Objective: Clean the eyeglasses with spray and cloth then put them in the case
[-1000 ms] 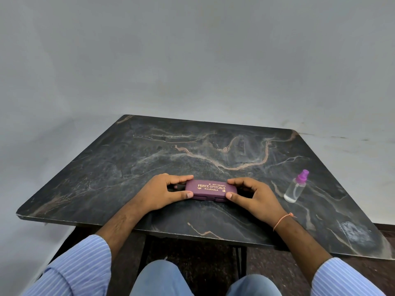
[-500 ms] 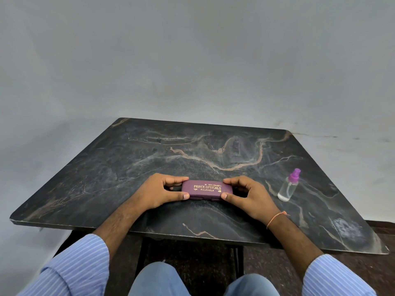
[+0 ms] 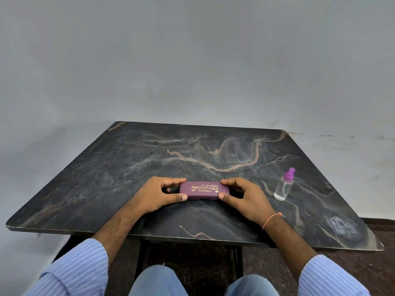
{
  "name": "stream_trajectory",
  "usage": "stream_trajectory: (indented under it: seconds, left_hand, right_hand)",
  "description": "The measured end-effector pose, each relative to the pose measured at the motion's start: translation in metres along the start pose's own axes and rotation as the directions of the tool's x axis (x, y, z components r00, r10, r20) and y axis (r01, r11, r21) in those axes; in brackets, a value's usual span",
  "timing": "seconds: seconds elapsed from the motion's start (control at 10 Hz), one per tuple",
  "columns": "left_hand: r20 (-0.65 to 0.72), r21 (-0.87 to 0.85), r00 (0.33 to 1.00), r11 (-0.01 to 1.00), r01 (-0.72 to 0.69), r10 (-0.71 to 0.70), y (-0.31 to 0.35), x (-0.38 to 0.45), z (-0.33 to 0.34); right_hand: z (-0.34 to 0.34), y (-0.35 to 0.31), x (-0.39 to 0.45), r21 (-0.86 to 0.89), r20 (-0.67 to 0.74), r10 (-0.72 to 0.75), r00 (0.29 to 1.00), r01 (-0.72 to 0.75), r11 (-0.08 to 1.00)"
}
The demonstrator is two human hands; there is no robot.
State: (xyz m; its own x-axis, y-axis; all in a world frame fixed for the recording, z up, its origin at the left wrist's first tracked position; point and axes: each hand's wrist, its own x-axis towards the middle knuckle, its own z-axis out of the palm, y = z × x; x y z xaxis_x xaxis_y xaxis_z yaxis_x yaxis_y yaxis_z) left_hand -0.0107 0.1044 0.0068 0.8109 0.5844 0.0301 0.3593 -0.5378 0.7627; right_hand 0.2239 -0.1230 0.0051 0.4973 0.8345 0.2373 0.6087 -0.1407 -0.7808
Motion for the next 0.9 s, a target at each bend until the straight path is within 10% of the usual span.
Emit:
stream_trajectory:
  seconds: [0.6, 0.9]
  left_hand:
    - [-0.074, 0.272, 0.997, 0.962, -0.009, 0.03, 0.012, -0.005, 0.006]
    - [0.037, 0.633, 0.999, 0.773, -0.044, 0.027, 0.015, 0.0, 0.021]
  right_hand:
    - [0.003, -0.016, -0.001, -0.325, -0.003, 0.035, 0.999, -0.035, 0.945]
    - [0.005, -0.011, -0.009, -0.718, 0.111, 0.194, 0.975, -0.056, 0.693]
